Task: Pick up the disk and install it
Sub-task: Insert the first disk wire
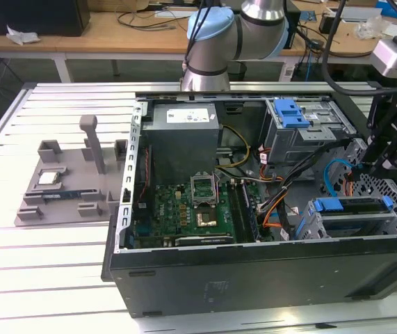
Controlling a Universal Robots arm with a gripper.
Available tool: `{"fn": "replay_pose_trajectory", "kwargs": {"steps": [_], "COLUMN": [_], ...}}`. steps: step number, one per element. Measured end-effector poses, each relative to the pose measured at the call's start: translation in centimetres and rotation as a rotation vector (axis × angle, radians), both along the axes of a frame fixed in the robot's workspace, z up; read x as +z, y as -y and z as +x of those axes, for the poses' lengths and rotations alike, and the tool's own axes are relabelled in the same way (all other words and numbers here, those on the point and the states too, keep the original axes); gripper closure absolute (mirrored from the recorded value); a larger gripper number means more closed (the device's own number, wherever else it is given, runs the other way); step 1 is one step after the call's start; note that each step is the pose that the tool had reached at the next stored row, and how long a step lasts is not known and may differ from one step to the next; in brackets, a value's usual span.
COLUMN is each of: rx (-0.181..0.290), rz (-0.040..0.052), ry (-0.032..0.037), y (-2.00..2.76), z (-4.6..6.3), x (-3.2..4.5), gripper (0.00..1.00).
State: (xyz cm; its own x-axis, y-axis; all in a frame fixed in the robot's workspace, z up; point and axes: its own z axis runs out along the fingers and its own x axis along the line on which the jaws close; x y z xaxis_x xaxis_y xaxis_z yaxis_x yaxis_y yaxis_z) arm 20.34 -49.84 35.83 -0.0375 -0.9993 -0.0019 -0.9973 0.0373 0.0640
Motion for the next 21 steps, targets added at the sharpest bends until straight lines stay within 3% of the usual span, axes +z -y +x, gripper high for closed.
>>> {"fn": "replay_pose_trajectory", "kwargs": {"steps": [2, 8, 11, 16, 18, 21], "rx": [0.000, 0.000, 0.000, 0.000, 0.001, 0.002], "rz": [-0.0048, -0.0076, -0.0093, -0.0112, -0.0115, -0.0121], "ry": [0.0000, 0.0000, 0.0000, -0.0001, -0.0001, 0.0000], "y": [0.02, 0.02, 0.02, 0.11, 0.41, 1.24], "z": [0.0, 0.0, 0.0, -0.1, -0.3, -0.5], "x": [-0.12, -0.13, -0.13, -0.13, -0.13, -0.12], "gripper": [0.64, 0.65, 0.83, 0.84, 0.84, 0.84]}}
